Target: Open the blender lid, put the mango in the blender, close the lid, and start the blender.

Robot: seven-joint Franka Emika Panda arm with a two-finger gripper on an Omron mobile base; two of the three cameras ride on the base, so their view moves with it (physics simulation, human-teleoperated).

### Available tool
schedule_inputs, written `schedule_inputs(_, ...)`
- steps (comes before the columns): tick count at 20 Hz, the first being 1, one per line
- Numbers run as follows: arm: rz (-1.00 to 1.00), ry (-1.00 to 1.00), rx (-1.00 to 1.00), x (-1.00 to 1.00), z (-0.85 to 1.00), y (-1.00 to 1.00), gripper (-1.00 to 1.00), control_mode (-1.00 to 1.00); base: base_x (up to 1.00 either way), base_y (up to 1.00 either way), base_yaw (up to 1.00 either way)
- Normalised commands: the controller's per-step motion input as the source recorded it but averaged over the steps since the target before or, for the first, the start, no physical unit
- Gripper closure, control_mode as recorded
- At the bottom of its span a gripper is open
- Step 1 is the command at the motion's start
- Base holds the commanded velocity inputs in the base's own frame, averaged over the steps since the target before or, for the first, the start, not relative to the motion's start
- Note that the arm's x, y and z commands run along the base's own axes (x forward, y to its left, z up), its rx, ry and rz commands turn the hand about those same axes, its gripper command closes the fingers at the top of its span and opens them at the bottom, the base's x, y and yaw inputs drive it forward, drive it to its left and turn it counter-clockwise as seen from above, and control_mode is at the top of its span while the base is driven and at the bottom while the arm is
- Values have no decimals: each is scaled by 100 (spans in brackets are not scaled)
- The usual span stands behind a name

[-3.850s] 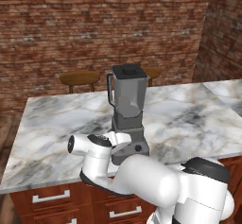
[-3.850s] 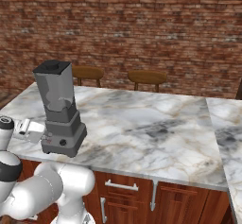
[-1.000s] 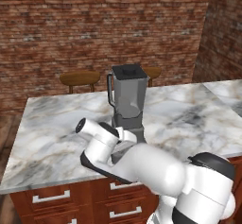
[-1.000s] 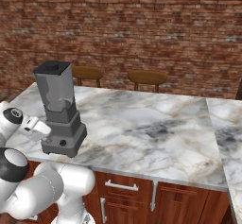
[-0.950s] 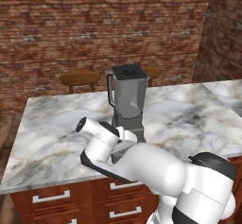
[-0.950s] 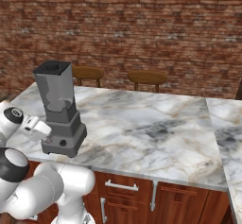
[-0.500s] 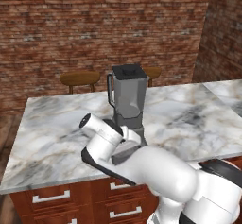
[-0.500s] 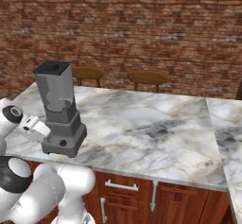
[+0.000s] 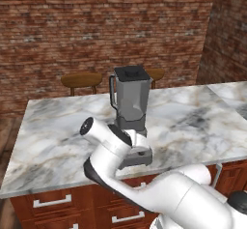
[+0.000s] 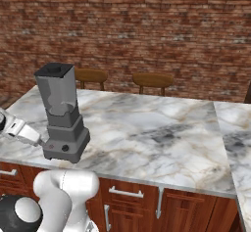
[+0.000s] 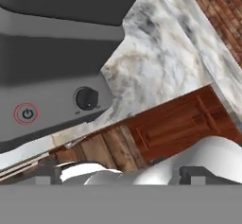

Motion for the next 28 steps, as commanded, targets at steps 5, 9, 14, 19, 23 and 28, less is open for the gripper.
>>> schedule_inputs(5,0,-20,0,-35,59,-18,-100,-100,0,0,0)
schedule_inputs(9,0,-16,0,-29,56,-24,-100,-100,0,0,0)
schedule_inputs(14,0,-13,0,-18,50,-24,-100,-100,0,0,0)
schedule_inputs(19,0,-5,0,-3,31,-14,-100,-100,0,0,0)
schedule_inputs(23,0,6,0,0,-8,0,-100,-100,0,0,0)
schedule_inputs(28,0,29,-1,17,-47,24,-100,-100,0,0,0)
